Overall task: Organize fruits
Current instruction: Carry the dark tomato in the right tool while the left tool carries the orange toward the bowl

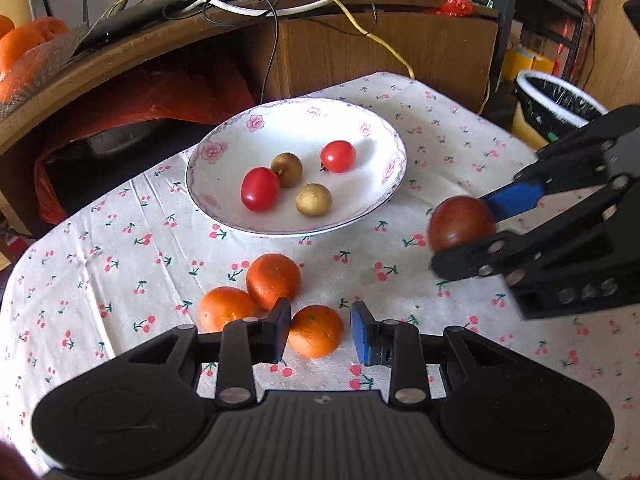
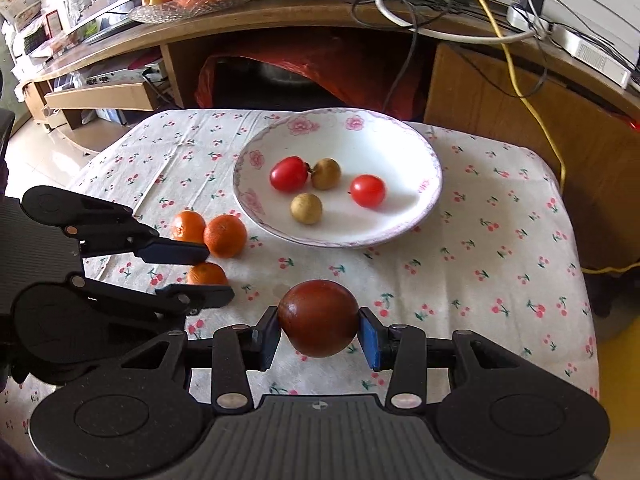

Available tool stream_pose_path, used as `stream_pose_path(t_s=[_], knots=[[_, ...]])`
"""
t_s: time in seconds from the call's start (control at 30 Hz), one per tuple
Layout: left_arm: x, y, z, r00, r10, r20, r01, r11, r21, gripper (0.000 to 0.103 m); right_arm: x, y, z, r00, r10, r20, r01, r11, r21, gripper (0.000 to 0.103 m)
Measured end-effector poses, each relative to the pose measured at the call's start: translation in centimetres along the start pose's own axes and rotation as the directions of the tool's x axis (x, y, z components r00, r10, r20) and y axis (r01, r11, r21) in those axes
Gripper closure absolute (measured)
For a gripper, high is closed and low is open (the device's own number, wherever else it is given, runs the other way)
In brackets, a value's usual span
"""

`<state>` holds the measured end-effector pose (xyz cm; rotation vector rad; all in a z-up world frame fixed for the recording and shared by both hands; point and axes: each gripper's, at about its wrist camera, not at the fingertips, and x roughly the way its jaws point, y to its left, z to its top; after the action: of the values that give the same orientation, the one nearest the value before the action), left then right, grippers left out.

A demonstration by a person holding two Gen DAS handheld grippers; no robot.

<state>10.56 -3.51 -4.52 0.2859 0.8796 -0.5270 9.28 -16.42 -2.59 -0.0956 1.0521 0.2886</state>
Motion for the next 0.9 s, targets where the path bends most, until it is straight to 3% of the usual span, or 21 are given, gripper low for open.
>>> stream_pose_path(t_s=[0.17,0.53,0.7,0.9], knots=[[0.5,0.8,-1.0,0.999,-0.014,-0.038,0.013,0.999,-0.035,0.063,0.0,-0.7,-0.2,1.000,-0.009,-0.001,0.009,1.000,0.020,0.067],[0.2,0.6,-0.9,0.999,-0.028,-0.022,0.027,0.999,-0.031,0.065,0.1,-0.2,0.3,1.000,-0.006,0.003,0.006,1.000,0.005,0.067],[-1.1,0.4,0.0,0.999,-0.044,0.017,0.044,0.999,-0.028,0.065,0.2,-0.2,0.7,1.000,-0.017,0.011,0.017,1.000,0.007,0.067],[-1.4,1.2,2.5,0.997,-0.010,0.072,0.013,0.999,-0.042,0.065,0.4,-0.3,2.1,0.999,-0.034,0.040,0.034,0.999,0.011,0.067]])
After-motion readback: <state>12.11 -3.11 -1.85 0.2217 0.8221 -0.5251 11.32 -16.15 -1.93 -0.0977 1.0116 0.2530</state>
